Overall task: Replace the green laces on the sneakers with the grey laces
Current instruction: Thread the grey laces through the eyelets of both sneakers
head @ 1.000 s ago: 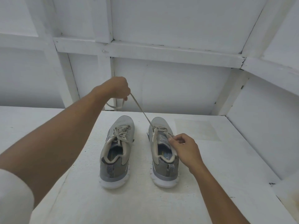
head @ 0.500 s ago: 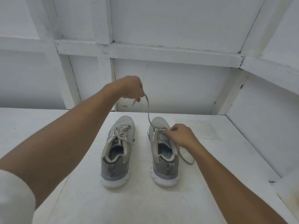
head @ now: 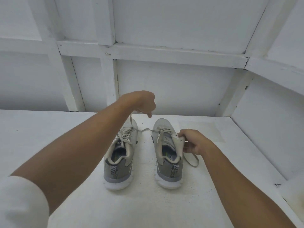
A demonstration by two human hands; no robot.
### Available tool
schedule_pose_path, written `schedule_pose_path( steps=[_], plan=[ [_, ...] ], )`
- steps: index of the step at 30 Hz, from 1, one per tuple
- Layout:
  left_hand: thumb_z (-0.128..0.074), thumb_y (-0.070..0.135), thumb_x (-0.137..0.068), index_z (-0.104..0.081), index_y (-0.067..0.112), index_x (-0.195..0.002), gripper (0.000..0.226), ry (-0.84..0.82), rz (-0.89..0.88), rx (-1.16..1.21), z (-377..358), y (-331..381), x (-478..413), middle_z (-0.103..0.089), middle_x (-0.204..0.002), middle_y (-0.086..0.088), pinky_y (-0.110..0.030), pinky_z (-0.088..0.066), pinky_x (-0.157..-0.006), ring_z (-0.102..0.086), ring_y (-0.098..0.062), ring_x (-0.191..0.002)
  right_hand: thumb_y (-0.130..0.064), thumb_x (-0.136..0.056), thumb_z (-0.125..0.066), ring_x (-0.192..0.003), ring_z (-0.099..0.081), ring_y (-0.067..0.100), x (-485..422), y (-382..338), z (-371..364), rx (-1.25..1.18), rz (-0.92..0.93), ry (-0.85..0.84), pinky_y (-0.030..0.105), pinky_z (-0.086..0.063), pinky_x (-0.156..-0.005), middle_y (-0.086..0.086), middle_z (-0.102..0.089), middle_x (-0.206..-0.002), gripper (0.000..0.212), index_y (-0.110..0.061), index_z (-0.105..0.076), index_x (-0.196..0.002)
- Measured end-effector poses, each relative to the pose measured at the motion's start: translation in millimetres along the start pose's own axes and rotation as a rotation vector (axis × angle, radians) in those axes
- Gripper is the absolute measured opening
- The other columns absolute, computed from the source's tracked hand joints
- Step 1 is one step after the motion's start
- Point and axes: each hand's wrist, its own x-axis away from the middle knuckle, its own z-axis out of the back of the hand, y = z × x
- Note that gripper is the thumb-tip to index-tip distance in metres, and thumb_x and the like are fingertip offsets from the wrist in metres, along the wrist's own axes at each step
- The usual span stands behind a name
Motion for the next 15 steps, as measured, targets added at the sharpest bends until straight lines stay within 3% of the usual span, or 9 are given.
schedule_pose_path(
  steps=[3, 6, 12, 15],
  plan=[
    [-0.052, 0.01, -0.095, -0.069, 0.006, -0.107, 0.022, -0.036, -0.046, 0.088, -20.6, 12.7, -2.3, -0.073, -0.087, 0.002, -0.023, -0.047, -0.061, -0.064, -0.02, -0.078, -0.004, -0.083, -0.053, -0.069, -0.053, 0.024, -3.2, 1.4, -2.3, -0.058, -0.001, -0.002, 0.033, -0.047, -0.067, 0.01, -0.053, -0.075, 0.005, -0.008, -0.055, -0.084],
    [-0.04, 0.002, -0.095, -0.06, 0.002, -0.112, 0.026, -0.002, -0.092, 0.196, -43.5, 23.6, -9.0, -0.074, -0.105, 0.0, -0.026, -0.049, -0.059, -0.069, -0.021, -0.084, -0.004, -0.083, -0.054, -0.07, -0.053, 0.025, -5.7, 2.9, -2.3, -0.073, 0.006, 0.0, 0.034, -0.047, -0.068, 0.01, -0.054, -0.074, 0.004, -0.007, -0.056, -0.085],
    [-0.052, 0.009, -0.09, -0.071, 0.012, -0.1, 0.021, 0.213, -0.159, 0.322, -83.8, 30.8, -24.6, -0.069, -0.105, -0.003, -0.024, -0.045, -0.075, -0.061, -0.02, -0.096, -0.005, -0.085, -0.054, -0.071, -0.055, 0.026, -8.0, 6.4, 0.3, -0.078, 0.008, 0.002, 0.032, -0.049, -0.064, 0.012, -0.057, -0.077, 0.008, -0.005, -0.058, -0.091],
    [-0.058, 0.01, -0.087, -0.074, 0.013, -0.093, 0.018, 0.231, -0.158, 0.408, -100.4, 29.9, -32.8, -0.07, -0.096, -0.001, -0.022, -0.045, -0.073, -0.062, -0.017, -0.092, -0.004, -0.085, -0.054, -0.072, -0.056, 0.026, -8.7, 6.7, 1.5, -0.081, 0.01, -0.003, 0.033, -0.05, -0.065, 0.013, -0.058, -0.079, 0.01, -0.004, -0.059, -0.093]
  ],
)
